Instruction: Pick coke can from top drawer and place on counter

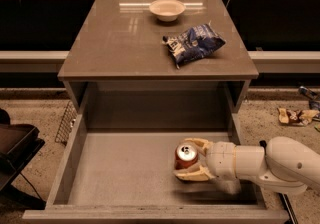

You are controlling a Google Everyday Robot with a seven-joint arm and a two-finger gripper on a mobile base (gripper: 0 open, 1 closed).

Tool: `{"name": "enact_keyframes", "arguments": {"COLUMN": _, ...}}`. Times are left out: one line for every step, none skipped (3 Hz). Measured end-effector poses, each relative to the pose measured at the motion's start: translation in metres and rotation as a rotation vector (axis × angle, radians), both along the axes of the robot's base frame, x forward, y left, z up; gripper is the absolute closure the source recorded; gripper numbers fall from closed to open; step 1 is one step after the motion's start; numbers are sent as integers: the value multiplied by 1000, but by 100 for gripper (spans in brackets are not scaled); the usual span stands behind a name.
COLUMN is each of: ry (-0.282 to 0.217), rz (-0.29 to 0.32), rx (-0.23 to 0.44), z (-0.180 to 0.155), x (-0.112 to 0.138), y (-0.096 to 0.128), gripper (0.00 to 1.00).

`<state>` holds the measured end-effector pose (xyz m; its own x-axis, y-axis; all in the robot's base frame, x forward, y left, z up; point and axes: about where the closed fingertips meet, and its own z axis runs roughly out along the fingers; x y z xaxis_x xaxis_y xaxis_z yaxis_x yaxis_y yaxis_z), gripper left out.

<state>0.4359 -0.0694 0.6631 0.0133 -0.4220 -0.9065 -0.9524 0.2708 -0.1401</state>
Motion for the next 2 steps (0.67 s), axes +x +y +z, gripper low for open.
{"name": "enact_keyframes", "arguments": {"ry": 0, "rz": 3, "rx": 1, "z": 0, "x": 0, "y": 2, "gripper": 63}}
{"name": "enact_keyframes", "arguments": {"ry": 0, "rz": 8, "rx": 1, "z": 0, "x": -1, "y": 4, "gripper": 95}}
